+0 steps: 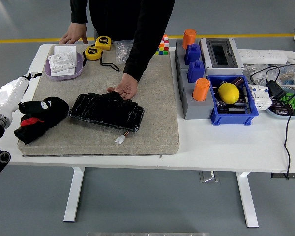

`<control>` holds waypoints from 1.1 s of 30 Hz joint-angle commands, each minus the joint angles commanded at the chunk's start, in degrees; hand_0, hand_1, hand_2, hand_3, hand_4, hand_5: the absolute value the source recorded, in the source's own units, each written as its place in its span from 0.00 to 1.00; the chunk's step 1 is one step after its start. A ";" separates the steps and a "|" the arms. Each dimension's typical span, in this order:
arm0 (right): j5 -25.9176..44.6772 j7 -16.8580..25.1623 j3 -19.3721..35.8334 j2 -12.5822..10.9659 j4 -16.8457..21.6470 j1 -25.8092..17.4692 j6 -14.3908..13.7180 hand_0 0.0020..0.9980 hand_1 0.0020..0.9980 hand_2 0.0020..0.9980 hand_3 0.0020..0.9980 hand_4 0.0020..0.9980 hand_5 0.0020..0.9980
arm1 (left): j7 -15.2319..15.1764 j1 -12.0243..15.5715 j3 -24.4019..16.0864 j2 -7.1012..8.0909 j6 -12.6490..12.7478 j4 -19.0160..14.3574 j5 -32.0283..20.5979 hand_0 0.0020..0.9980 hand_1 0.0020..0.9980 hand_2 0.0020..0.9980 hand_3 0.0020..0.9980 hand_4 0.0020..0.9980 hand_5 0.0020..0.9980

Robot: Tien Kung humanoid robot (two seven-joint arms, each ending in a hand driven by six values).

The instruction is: Pick the rag up,wipe the panel,place it on the desk

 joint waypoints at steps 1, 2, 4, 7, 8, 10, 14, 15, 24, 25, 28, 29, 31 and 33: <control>0.01 0.00 -0.03 -0.01 0.01 0.00 0.00 0.74 0.67 0.70 0.61 1.00 0.54 | 0.08 -0.03 0.08 -0.03 -0.06 0.14 -0.02 0.85 0.94 0.97 0.93 0.87 0.35; 0.07 0.00 -0.15 -0.03 0.00 0.00 0.01 0.74 0.67 0.70 0.61 1.00 0.54 | 0.18 -0.11 0.25 -0.08 -0.14 0.47 -0.05 0.85 0.94 0.97 0.93 0.87 0.35; 0.12 0.01 -0.26 -0.05 0.01 0.00 0.01 0.74 0.67 0.70 0.61 1.00 0.54 | 0.46 -0.23 0.49 -0.18 -0.29 0.99 -0.04 0.85 0.94 0.97 0.93 0.87 0.35; 0.21 0.05 -0.43 -0.10 0.03 0.01 0.00 0.74 0.67 0.70 0.61 1.00 0.54 | 0.82 -0.54 1.14 -0.37 -0.55 2.38 -0.32 0.85 0.94 0.97 0.94 0.86 0.35; 0.20 0.06 -0.43 -0.12 0.05 0.02 -0.02 0.74 0.67 0.70 0.61 1.00 0.54 | 0.75 -0.65 1.36 -0.48 -0.47 2.95 -0.52 0.85 0.94 0.97 0.94 0.86 0.35; 0.21 0.06 -0.53 -0.14 0.08 0.03 0.00 0.74 0.67 0.70 0.61 1.00 0.54 | 0.63 -0.91 1.85 -0.73 -0.29 4.15 -0.70 0.85 0.94 0.97 0.94 0.86 0.35; 0.11 0.06 -0.57 -0.15 0.14 0.03 -0.04 0.74 0.67 0.70 0.61 1.00 0.54 | 0.40 -1.36 2.47 -1.20 0.18 6.17 -1.16 0.85 0.94 0.97 0.93 0.87 0.33; 0.12 0.07 -0.60 -0.16 0.17 0.03 -0.05 0.74 0.67 0.70 0.61 1.00 0.54 | 0.41 -1.45 2.60 -1.33 0.16 6.64 -1.24 0.85 0.94 0.97 0.93 0.87 0.33; -0.01 0.06 -0.65 -0.21 0.26 0.07 -0.08 0.74 0.67 0.70 0.61 1.00 0.54 | -0.13 -2.26 4.13 -2.75 0.85 9.45 -2.53 0.84 0.93 0.97 0.93 0.87 0.32; 0.00 0.07 -0.59 -0.20 0.27 0.10 -0.10 0.74 0.67 0.70 0.61 1.00 0.54 | -0.15 -2.37 4.28 -2.93 0.90 9.73 -2.61 0.84 0.93 0.97 0.93 0.87 0.32; -0.03 0.07 -0.55 -0.19 0.28 0.17 -0.10 0.74 0.67 0.70 0.61 1.00 0.54 | -0.18 -2.67 4.55 -3.43 1.16 10.37 -2.67 0.84 0.93 0.97 0.93 0.87 0.32; -0.03 0.07 -0.50 -0.18 0.28 0.19 -0.09 0.74 0.67 0.70 0.61 1.00 0.54 | -0.23 -2.78 4.74 -3.59 1.26 10.54 -2.84 0.84 0.93 0.97 0.93 0.87 0.32; -0.09 0.05 -0.39 -0.15 0.28 0.19 -0.08 0.74 0.67 0.70 0.61 1.00 0.54 | -0.45 -3.05 5.11 -3.82 1.46 10.95 -3.02 0.84 0.93 0.97 0.93 0.87 0.32; -0.16 0.06 -0.24 -0.14 0.29 0.18 -0.09 0.74 0.67 0.70 0.61 1.00 0.54 | -0.38 -3.21 5.27 -3.97 1.48 11.36 -3.17 0.84 0.93 0.97 0.93 0.87 0.32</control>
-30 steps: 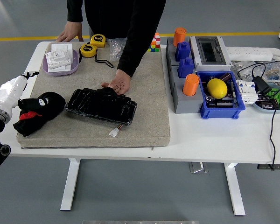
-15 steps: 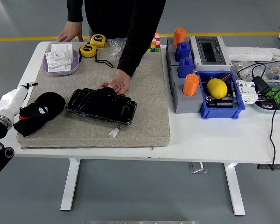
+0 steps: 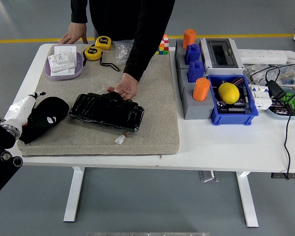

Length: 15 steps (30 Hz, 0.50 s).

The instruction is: Pick the rag up,wipe the panel,place it on the desk

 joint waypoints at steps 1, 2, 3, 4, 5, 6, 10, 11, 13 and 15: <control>-0.10 0.00 0.13 0.01 0.04 -0.03 -0.01 0.74 0.67 0.70 0.61 1.00 0.54 | 0.01 -0.10 0.19 -0.08 0.08 0.34 -0.24 0.84 0.93 0.97 0.93 0.87 0.32; -0.15 -0.01 0.19 0.02 0.03 -0.04 -0.01 0.74 0.67 0.70 0.61 1.00 0.54 | 0.00 -0.14 0.30 -0.13 0.12 0.52 -0.32 0.82 0.89 0.95 0.93 0.87 0.33; -0.17 -0.01 0.26 0.02 0.02 -0.05 -0.01 0.74 0.67 0.70 0.61 1.00 0.54 | 0.00 -0.17 0.37 -0.19 0.12 0.68 -0.33 0.82 0.89 0.95 0.93 0.87 0.33; -0.16 0.01 0.35 0.04 0.04 -0.07 -0.03 0.74 0.67 0.70 0.61 1.00 0.54 | -0.02 -0.17 0.47 -0.28 0.19 0.91 -0.46 0.82 0.89 0.95 0.93 0.87 0.33; -0.19 0.01 0.39 0.04 0.06 -0.08 -0.04 0.74 0.67 0.70 0.61 1.00 0.54 | -0.05 -0.19 0.60 -0.37 0.30 1.17 -0.65 0.82 0.89 0.95 0.93 0.87 0.33; -0.19 0.02 0.41 0.06 0.06 -0.09 -0.03 0.74 0.67 0.70 0.61 1.00 0.54 | 0.03 -0.22 0.73 -0.42 0.38 1.33 -0.68 0.82 0.89 0.95 0.93 0.87 0.33; -0.17 0.04 0.50 0.10 0.07 -0.06 -0.04 0.74 0.67 0.70 0.61 1.00 0.54 | 0.17 -0.33 1.06 -0.75 0.90 1.98 -0.82 0.79 0.87 0.95 0.92 0.86 0.33; -0.17 0.03 0.46 0.10 0.05 -0.04 -0.03 0.74 0.67 0.70 0.61 1.00 0.54 | 0.17 -0.33 1.17 -0.78 1.03 2.02 -0.98 0.79 0.87 0.95 0.92 0.86 0.33; -0.16 0.03 0.47 0.08 0.05 -0.01 -0.04 0.74 0.67 0.70 0.61 1.00 0.54 | -0.01 -0.28 1.47 -0.72 1.49 1.86 -1.11 0.79 0.87 0.95 0.92 0.86 0.33; -0.17 0.03 0.52 0.05 0.07 0.00 -0.06 0.74 0.67 0.70 0.61 1.00 0.54 | -0.06 -0.33 1.62 -0.73 2.01 1.82 -1.13 0.66 0.77 0.91 0.90 0.82 0.32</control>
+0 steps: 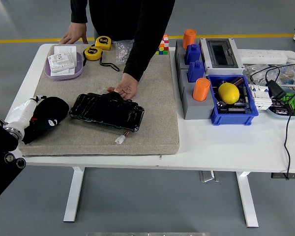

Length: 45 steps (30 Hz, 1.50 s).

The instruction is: Pick the rag up,wipe the panel,place it on the desk

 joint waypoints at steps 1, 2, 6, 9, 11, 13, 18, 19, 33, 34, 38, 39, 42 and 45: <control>-0.01 0.00 0.06 0.01 0.00 0.00 -0.01 0.74 0.67 0.70 0.61 1.00 0.54 | 0.01 -0.04 0.01 -0.03 0.26 0.04 -0.08 0.66 0.77 0.91 0.90 0.82 0.32; -0.07 0.00 0.14 0.01 0.01 -0.01 -0.03 0.74 0.67 0.70 0.61 1.00 0.54 | 0.01 -0.06 -0.02 -0.05 0.40 0.09 -0.19 0.66 0.77 0.91 0.90 0.82 0.32; -0.02 -0.01 0.04 -0.02 0.01 0.05 -0.05 0.74 0.67 0.70 0.61 1.00 0.54 | -0.01 -0.12 0.23 -0.03 0.89 0.40 -0.63 0.52 0.67 0.89 0.89 0.75 0.31; 0.02 0.02 0.10 0.05 0.01 0.04 -0.06 0.74 0.67 0.70 0.61 1.00 0.54 | 0.07 -0.03 0.35 -0.12 1.11 0.61 -0.72 0.52 0.67 0.89 0.89 0.75 0.31; -0.03 0.03 0.21 0.09 0.00 0.03 -0.06 0.74 0.67 0.70 0.61 1.00 0.54 | 0.22 -0.02 0.44 -0.20 1.22 0.90 -0.79 0.48 0.58 0.88 0.87 0.69 0.29; -0.06 0.03 0.26 0.08 0.02 0.04 -0.07 0.74 0.67 0.70 0.61 1.00 0.54 | 0.33 -0.04 0.62 -0.18 1.18 1.02 -0.86 0.48 0.58 0.88 0.87 0.69 0.29; -0.30 -0.04 0.71 0.01 0.02 0.01 -0.11 0.74 0.67 0.70 0.61 1.00 0.54 | 0.25 -0.08 0.55 -0.31 1.89 1.15 -0.63 0.45 0.49 0.87 0.79 0.66 0.26; -0.33 -0.06 0.80 0.00 0.01 0.02 -0.11 0.74 0.67 0.70 0.61 1.00 0.54 | 0.32 -0.15 0.62 -0.33 1.93 1.21 -0.64 0.45 0.49 0.87 0.79 0.66 0.26; -0.19 -0.01 0.88 0.03 0.06 -0.01 -0.20 0.74 0.67 0.70 0.61 1.00 0.54 | 0.13 -0.19 1.08 -0.62 3.56 1.90 -0.09 0.40 0.37 0.83 0.65 0.57 0.22; -0.21 -0.02 0.85 0.02 0.05 -0.03 -0.19 0.74 0.67 0.70 0.61 1.00 0.54 | 0.09 -0.15 1.10 -0.63 3.75 1.93 -0.14 0.40 0.37 0.83 0.65 0.57 0.22; -0.27 -0.05 0.89 0.01 0.06 -0.09 -0.20 0.74 0.67 0.70 0.61 1.00 0.54 | 0.23 0.04 1.01 -0.63 4.42 2.06 0.07 0.37 0.33 0.77 0.52 0.49 0.16; -0.26 -0.06 0.90 0.01 0.04 -0.10 -0.22 0.74 0.67 0.70 0.61 1.00 0.54 | 0.28 0.07 1.03 -0.63 4.47 2.04 0.00 0.37 0.33 0.77 0.52 0.49 0.16; -0.22 -0.08 0.78 -0.02 0.11 -0.14 -0.27 0.74 0.67 0.70 0.61 1.00 0.54 | 0.15 0.11 1.24 -0.59 5.01 2.03 -0.38 0.35 0.31 0.68 0.48 0.34 0.04; -0.14 -0.07 0.68 -0.06 0.15 -0.15 -0.32 0.74 0.67 0.70 0.61 1.00 0.54 | -0.23 0.20 1.39 -0.59 5.48 2.02 -1.30 0.35 0.31 0.68 0.48 0.34 0.04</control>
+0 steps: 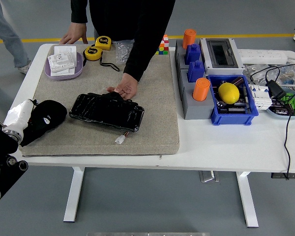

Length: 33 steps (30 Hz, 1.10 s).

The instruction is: Pick the rag up,wipe the panel,place it on the desk

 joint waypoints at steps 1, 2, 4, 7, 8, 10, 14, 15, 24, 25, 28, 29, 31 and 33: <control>0.05 -0.01 -0.03 0.01 -0.01 -0.01 -0.02 0.74 0.67 0.70 0.61 1.00 0.54 | -0.12 0.00 0.11 0.00 0.24 0.01 -0.48 0.35 0.31 0.68 0.48 0.34 0.04; 0.07 -0.02 -0.12 -0.01 0.00 -0.01 -0.01 0.74 0.67 0.70 0.61 1.00 0.54 | -0.37 0.05 0.21 -0.01 0.50 0.07 -1.19 0.34 0.30 0.64 0.46 0.24 0.00; 0.14 0.00 -0.17 -0.01 0.00 -0.03 -0.03 0.74 0.67 0.70 0.61 1.00 0.54 | -0.59 0.12 0.27 -0.04 0.80 0.11 -2.21 0.34 0.30 0.64 0.46 0.24 0.00; 0.19 0.00 -0.30 -0.01 -0.01 -0.01 -0.03 0.74 0.67 0.70 0.61 1.00 0.54 | -1.11 0.20 0.52 -0.02 1.40 0.09 -3.64 0.34 0.30 0.64 0.46 0.24 0.00; 0.22 0.00 -0.38 -0.01 -0.01 0.01 -0.02 0.74 0.67 0.70 0.61 1.00 0.54 | -1.24 0.21 0.60 -0.02 1.58 0.06 -3.96 0.32 0.27 0.60 0.42 0.13 0.00; 0.28 0.02 -0.49 -0.02 0.02 0.02 -0.03 0.74 0.67 0.70 0.61 1.00 0.54 | -1.40 0.24 0.61 -0.03 1.89 -0.10 -4.15 0.32 0.27 0.60 0.42 0.13 0.00; 0.37 0.02 -0.63 -0.06 0.02 0.04 -0.03 0.74 0.67 0.70 0.61 1.00 0.54 | -1.55 0.19 0.49 0.02 2.23 -0.74 -4.63 0.31 0.25 0.57 0.40 0.09 0.00; 0.38 0.02 -0.65 -0.07 0.04 0.04 -0.03 0.74 0.67 0.70 0.61 1.00 0.54 | -1.53 0.11 0.39 0.04 2.26 -0.92 -4.70 0.31 0.25 0.57 0.40 0.09 0.00; 0.68 0.00 -1.27 -0.17 -0.01 0.14 0.04 0.74 0.67 0.70 0.61 1.00 0.54 | -0.93 -1.15 -0.57 0.36 2.32 -2.82 -4.41 0.31 0.24 0.57 0.41 0.09 0.00; 0.69 0.01 -1.32 -0.21 -0.02 0.14 0.07 0.74 0.67 0.70 0.61 1.00 0.54 | -0.72 -1.56 -0.72 0.26 2.36 -3.08 -4.19 0.31 0.24 0.57 0.41 0.09 0.00; 0.84 0.00 -1.64 -0.24 -0.12 0.20 0.17 0.74 0.67 0.70 0.61 1.00 0.54 | -0.38 -2.90 -0.57 -0.31 2.44 -3.32 -3.86 0.30 0.25 0.58 0.42 0.10 0.00; 0.93 0.02 -1.75 -0.25 -0.14 0.22 0.19 0.74 0.67 0.70 0.61 1.00 0.54 | -0.36 -3.29 -0.49 -0.57 2.54 -3.38 -3.75 0.30 0.25 0.58 0.42 0.10 0.00; 1.10 0.01 -2.06 -0.25 -0.17 0.30 0.24 0.74 0.67 0.70 0.61 1.00 0.54 | -0.22 -3.96 -0.43 -1.10 2.59 -3.53 -3.25 0.30 0.25 0.58 0.42 0.10 0.00; 1.24 0.06 -2.26 -0.20 -0.12 0.34 0.28 0.74 0.67 0.70 0.61 1.00 0.54 | 0.10 -4.71 -0.08 -1.71 2.52 -3.71 -2.75 0.30 0.25 0.58 0.42 0.09 0.00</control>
